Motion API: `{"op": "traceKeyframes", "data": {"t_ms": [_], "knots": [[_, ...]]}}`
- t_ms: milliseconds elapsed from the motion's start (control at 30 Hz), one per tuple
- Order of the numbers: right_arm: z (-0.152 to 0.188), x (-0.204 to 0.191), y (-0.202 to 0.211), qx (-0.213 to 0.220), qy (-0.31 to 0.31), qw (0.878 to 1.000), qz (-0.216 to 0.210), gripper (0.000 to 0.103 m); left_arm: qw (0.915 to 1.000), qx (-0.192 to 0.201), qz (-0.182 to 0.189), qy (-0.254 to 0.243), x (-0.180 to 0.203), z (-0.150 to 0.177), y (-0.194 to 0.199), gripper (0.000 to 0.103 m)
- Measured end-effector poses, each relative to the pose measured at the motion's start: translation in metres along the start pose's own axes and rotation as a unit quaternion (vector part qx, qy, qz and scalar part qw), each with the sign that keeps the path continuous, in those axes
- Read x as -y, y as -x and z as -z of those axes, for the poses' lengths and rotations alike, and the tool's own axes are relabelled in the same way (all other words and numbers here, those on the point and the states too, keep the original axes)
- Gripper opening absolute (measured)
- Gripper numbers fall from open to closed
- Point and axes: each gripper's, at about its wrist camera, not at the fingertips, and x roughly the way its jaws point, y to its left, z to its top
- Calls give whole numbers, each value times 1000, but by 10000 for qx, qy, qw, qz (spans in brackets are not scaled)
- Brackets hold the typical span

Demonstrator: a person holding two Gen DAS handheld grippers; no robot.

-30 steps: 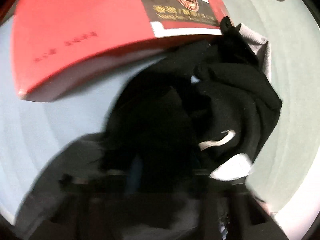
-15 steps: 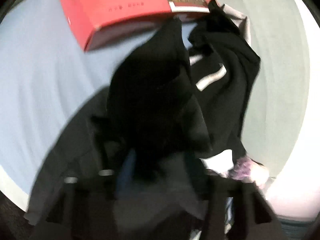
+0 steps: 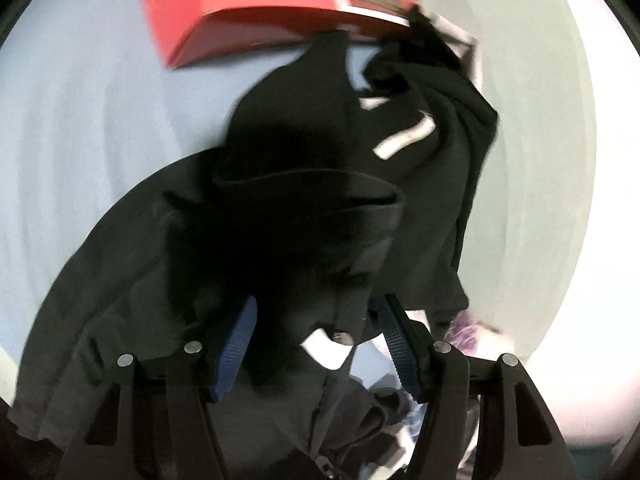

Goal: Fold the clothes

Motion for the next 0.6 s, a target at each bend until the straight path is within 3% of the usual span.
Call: {"op": "traceKeyframes", "data": {"t_ms": [67,167,367,400,433,467,600], "knots": [[1,-2,-6,-73,69,9999,104,12,9989,59,-232,-396,26,-33,-33,65],[6,-1,-13,-175,121,9996,204,12,9902,242,-970,-978,40,-16,-36,65],[13,7,-27,-367,49,9991,208,13,9705,525,-2023,-1203,55,-3,-74,64],[14,10,-28,-372,15,9992,172,13,9686,569,-2092,-1222,52,-2,-77,51],[15,12,-28,-359,-22,9993,124,13,9659,668,-2181,-1228,47,0,-77,23],[15,14,-27,-344,-60,9994,74,13,9659,778,-2166,-1185,38,3,-73,14],[15,26,-26,-374,-268,9988,-170,13,9751,938,-1556,-1268,14,22,-40,7]]}}
